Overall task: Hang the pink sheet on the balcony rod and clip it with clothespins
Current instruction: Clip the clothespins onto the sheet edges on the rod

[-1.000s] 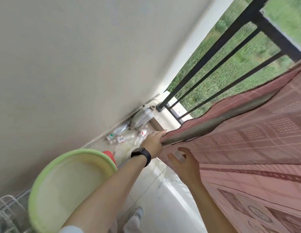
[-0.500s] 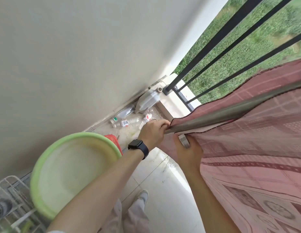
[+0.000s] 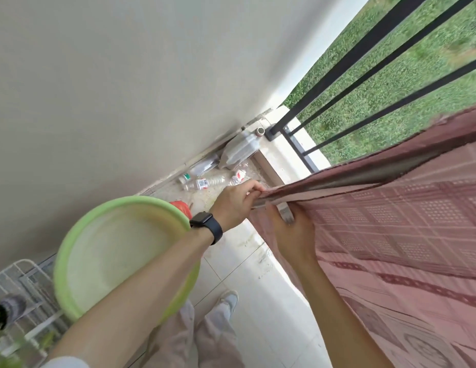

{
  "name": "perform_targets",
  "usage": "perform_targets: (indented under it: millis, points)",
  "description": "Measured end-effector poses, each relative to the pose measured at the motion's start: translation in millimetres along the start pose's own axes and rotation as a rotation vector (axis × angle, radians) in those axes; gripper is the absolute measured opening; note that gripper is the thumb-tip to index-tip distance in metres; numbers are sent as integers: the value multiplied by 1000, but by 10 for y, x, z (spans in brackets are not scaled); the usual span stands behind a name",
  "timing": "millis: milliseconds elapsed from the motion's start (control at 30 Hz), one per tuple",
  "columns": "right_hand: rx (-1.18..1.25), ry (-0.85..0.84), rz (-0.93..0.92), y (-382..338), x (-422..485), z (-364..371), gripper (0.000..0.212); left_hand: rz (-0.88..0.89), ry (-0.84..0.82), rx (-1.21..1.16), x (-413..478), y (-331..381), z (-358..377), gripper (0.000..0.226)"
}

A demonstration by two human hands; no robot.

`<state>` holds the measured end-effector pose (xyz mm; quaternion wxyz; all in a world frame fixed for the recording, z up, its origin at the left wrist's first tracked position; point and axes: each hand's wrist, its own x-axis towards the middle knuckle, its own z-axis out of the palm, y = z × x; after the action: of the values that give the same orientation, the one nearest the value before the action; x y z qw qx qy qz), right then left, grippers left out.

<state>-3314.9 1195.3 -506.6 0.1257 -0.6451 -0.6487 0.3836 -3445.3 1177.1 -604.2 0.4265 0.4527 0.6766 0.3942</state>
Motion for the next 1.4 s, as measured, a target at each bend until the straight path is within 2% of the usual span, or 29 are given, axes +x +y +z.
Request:
perform_targets:
  millis: [100,167,233,367,600,667,767,833,867,967,1067,1133,1233,1300,1400]
  points:
    - [92,-218,62,4,-226,-101,32,-14,16,-31,140,41,-51,16]
    - [32,-300,72,46,-362,-83,34,-11,15,-11,219,99,-64,16]
    - [52,-236,73,110,-408,-36,29,-22,-3,4,210,135,-45,16]
    - [110,24,95,119,-280,62,17,-20,-41,-36,-85,125,-6,21]
    - [119,117,78,10,-50,156,19,-95,30,-56,-161,-97,88,21]
    - [109,127,73,77,-64,155,16,-101,8,-96,-75,-5,93,48]
    - [151,111,88,159,-79,121,10,-48,-149,-74,69,164,75,95]
    - [180,88,96,180,-54,79,4,-26,-273,3,174,189,63,107]
    - [185,79,99,186,-43,65,9,-23,-309,19,220,194,60,109]
    - [162,83,91,209,-8,49,18,-22,-285,34,318,194,53,97]
    - [134,95,78,212,-3,56,7,88,-234,184,385,108,53,39]
    - [118,87,67,207,-21,62,7,147,-190,267,367,23,69,19]
    - [113,71,33,166,-66,46,9,187,-95,315,271,-54,98,21]
    - [79,60,1,118,-82,46,18,211,-78,366,227,-121,110,24]
    - [13,7,-73,90,-69,40,21,244,-21,405,287,-163,68,20]
